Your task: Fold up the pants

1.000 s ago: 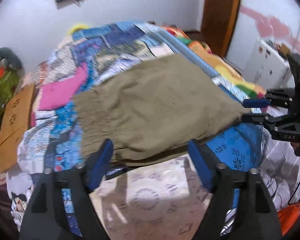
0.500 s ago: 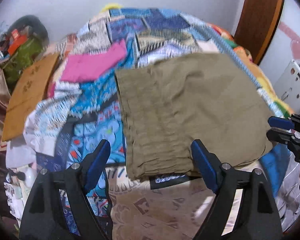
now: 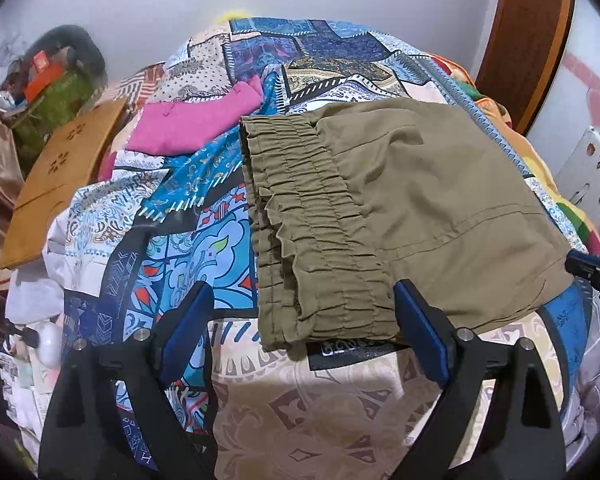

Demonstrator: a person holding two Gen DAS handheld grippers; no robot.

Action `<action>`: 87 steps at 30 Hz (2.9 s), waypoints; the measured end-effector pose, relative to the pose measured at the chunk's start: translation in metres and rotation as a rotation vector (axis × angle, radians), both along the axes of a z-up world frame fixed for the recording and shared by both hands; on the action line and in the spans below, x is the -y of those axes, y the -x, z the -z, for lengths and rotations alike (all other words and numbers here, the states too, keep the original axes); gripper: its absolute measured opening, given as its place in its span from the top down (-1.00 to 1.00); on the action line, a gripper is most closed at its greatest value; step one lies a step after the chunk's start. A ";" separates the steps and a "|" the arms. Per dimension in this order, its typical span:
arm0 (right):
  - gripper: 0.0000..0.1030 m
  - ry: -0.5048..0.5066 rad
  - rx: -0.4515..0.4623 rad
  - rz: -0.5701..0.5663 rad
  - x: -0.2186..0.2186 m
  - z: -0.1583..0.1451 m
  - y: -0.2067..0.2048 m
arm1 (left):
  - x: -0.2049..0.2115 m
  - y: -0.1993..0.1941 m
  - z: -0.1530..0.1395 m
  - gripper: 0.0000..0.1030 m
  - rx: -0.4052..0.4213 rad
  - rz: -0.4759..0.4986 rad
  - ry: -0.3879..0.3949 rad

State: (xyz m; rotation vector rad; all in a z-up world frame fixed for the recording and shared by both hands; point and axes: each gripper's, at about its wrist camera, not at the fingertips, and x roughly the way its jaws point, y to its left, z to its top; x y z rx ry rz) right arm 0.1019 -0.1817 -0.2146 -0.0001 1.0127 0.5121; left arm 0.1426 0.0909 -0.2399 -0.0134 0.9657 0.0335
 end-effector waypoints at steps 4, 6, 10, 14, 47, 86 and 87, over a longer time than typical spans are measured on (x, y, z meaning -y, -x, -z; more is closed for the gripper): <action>0.43 -0.006 -0.022 0.070 0.019 0.006 -0.004 | -0.004 -0.001 -0.002 -0.80 -0.006 -0.007 0.019; 0.37 -0.019 -0.037 0.067 0.021 0.004 -0.005 | -0.005 -0.002 -0.006 -0.79 -0.010 -0.010 0.025; 0.36 0.017 -0.027 0.041 0.017 -0.005 -0.007 | -0.007 -0.004 -0.030 -0.78 0.030 -0.015 0.022; 0.34 0.020 0.002 0.044 0.020 -0.018 -0.018 | -0.014 -0.018 -0.057 -0.78 0.101 -0.032 -0.032; 0.12 0.097 0.025 -0.001 -0.042 0.044 -0.278 | -0.059 -0.142 0.015 -0.79 0.012 -0.119 0.014; -0.20 0.058 -0.132 -0.377 -0.129 0.016 -0.191 | -0.045 -0.188 0.034 -0.62 -0.187 -0.068 0.126; -0.20 0.056 -0.127 -0.372 -0.126 0.015 -0.186 | -0.047 -0.184 0.033 -0.62 -0.190 -0.074 0.148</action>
